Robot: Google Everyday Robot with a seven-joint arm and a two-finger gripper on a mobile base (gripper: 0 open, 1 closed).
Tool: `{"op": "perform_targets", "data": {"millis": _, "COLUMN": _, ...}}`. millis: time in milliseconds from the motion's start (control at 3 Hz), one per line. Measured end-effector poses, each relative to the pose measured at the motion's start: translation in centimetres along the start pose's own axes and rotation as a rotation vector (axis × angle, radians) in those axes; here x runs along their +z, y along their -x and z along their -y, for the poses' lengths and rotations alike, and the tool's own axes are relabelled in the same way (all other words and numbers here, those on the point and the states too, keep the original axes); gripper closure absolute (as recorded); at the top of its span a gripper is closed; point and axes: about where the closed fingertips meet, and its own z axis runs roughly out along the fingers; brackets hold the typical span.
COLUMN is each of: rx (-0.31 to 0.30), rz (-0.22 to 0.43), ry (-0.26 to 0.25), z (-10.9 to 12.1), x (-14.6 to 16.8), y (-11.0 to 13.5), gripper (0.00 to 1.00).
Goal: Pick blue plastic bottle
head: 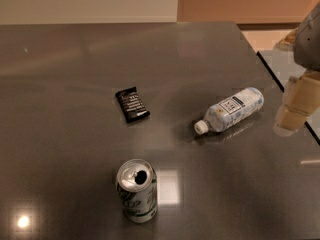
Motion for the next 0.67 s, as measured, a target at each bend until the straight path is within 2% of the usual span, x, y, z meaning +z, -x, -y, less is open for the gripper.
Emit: {"op": "perform_targets", "data": {"millis": 667, "rx": -0.011, "rz": 0.003, "ry": -0.002, "z": 0.15, "x": -0.12, "y": 0.13, "gripper": 0.00}}
